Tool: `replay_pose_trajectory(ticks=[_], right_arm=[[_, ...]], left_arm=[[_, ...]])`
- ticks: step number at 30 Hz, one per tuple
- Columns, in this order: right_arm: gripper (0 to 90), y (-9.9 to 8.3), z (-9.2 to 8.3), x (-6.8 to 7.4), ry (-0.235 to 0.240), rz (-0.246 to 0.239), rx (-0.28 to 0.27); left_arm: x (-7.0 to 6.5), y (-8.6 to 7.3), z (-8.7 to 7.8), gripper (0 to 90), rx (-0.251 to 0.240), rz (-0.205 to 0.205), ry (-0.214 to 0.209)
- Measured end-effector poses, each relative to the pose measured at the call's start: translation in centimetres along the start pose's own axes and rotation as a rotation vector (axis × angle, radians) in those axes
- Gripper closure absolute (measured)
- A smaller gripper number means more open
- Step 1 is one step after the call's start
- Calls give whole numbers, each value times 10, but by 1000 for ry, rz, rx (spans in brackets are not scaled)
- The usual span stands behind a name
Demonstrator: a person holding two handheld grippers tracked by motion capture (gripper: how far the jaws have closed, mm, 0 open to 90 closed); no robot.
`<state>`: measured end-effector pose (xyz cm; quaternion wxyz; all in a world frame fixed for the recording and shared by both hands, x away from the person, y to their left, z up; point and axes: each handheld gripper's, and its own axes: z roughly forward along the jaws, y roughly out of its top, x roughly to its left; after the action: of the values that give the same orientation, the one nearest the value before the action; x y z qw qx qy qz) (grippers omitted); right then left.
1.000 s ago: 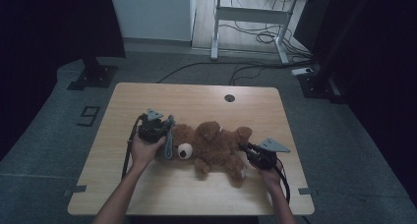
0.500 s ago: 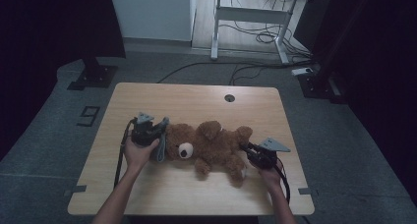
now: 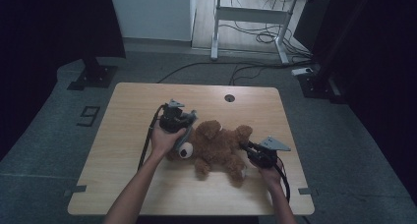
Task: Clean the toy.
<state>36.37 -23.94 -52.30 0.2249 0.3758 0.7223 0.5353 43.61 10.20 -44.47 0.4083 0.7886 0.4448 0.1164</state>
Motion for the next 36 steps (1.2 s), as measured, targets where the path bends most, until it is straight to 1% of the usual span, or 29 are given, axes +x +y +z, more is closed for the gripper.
replay_pose_trajectory(ticks=[1,2,3,5,8,9,11,13,15,17,18,20,21,22,23,25,27,28,29,31,32,33,34,35,36], right_arm=[[762,0,0,0,2,-1,-1],[758,0,0,0,5,-1,-3],[749,0,0,0,8,-2,-3],[716,1,-1,1,9,2,-6],[613,3,-8,0,20,44,-24],[572,5,-11,1,17,55,-34],[493,12,-21,0,29,85,-66],[419,20,-29,1,33,111,-82],[348,34,-38,4,44,117,-99],[308,44,-42,7,54,124,-110],[290,51,-42,9,63,120,-98],[264,64,-37,10,69,95,-45],[255,67,-35,10,76,88,-26],[249,72,-30,9,94,88,12],[246,74,-26,8,117,99,38],[247,73,-19,7,170,113,103],[248,68,-14,9,197,123,134],[250,62,-12,12,229,130,158],[257,58,-11,15,244,133,166],[266,43,-9,26,294,133,188],[281,38,-9,30,311,130,199],[319,29,-8,38,335,124,212],[352,23,-7,44,346,113,229],[394,17,-6,48,353,103,244],[439,8,-5,55,354,77,269]], left_arm=[[0,-5,3,791,8,-4,-7],[1,-10,4,792,3,-12,-15],[1,-13,2,793,-4,-19,-23],[-1,-18,-3,794,-12,-16,-31],[-7,-27,-10,794,-22,3,-31],[-9,-31,-12,794,-35,-2,-39],[-13,-40,-15,794,-50,7,-43],[-17,-48,-19,795,-71,19,-50],[-21,-54,-23,795,-84,27,-52],[-24,-59,-27,795,-94,35,-54],[-25,-61,-29,795,-100,37,-55],[-26,-67,-33,795,-118,34,-62],[-26,-71,-35,795,-125,34,-66],[-27,-73,-37,795,-132,35,-69],[-27,-76,-38,795,-140,31,-75],[-28,-82,-42,795,-152,25,-86],[-28,-87,-45,795,-160,29,-96],[-29,-89,-47,795,-163,30,-99],[-29,-93,-49,795,-168,30,-108],[-29,-99,-52,795,-175,25,-122],[-30,-103,-54,795,-177,21,-135],[-30,-106,-56,795,-177,19,-144],[-31,-109,-57,795,-177,20,-149],[-32,-114,-60,795,-173,20,-156],[-32,-116,-61,795,-173,18,-160]])
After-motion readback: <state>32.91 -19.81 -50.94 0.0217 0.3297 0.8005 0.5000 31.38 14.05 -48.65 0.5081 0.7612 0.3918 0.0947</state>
